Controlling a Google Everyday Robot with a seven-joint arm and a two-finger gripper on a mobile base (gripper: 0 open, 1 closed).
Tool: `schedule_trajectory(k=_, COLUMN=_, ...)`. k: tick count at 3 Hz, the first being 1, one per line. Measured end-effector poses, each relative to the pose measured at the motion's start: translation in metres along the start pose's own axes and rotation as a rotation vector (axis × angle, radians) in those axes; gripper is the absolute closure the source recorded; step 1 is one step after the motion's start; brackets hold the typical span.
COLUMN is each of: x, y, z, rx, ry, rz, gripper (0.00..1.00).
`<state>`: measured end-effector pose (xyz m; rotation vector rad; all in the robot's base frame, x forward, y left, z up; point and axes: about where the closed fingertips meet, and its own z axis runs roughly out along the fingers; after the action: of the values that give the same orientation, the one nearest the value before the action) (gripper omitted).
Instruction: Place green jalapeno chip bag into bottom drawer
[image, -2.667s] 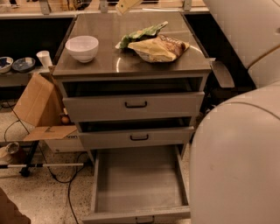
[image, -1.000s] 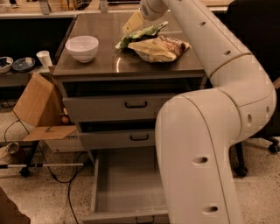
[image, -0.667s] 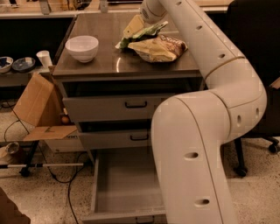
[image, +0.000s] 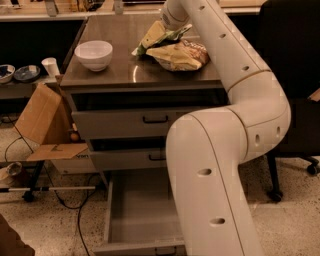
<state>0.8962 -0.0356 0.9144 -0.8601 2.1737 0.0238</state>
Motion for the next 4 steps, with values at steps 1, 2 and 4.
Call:
schedule_trajectory(k=1, x=0.0016, y=0.0018, z=0.0020, rx=-0.008, ry=0.013, rz=-0.013, gripper=0.00)
schedule_trajectory(k=2, x=0.0058, y=0.0039, z=0.0027, rx=-0.017, ry=0.035, rz=-0.030, gripper=0.00)
schedule_trajectory(k=4, x=0.0098, y=0.0073, z=0.0061, rx=-0.047, ry=0.032, rz=0.019, gripper=0.00)
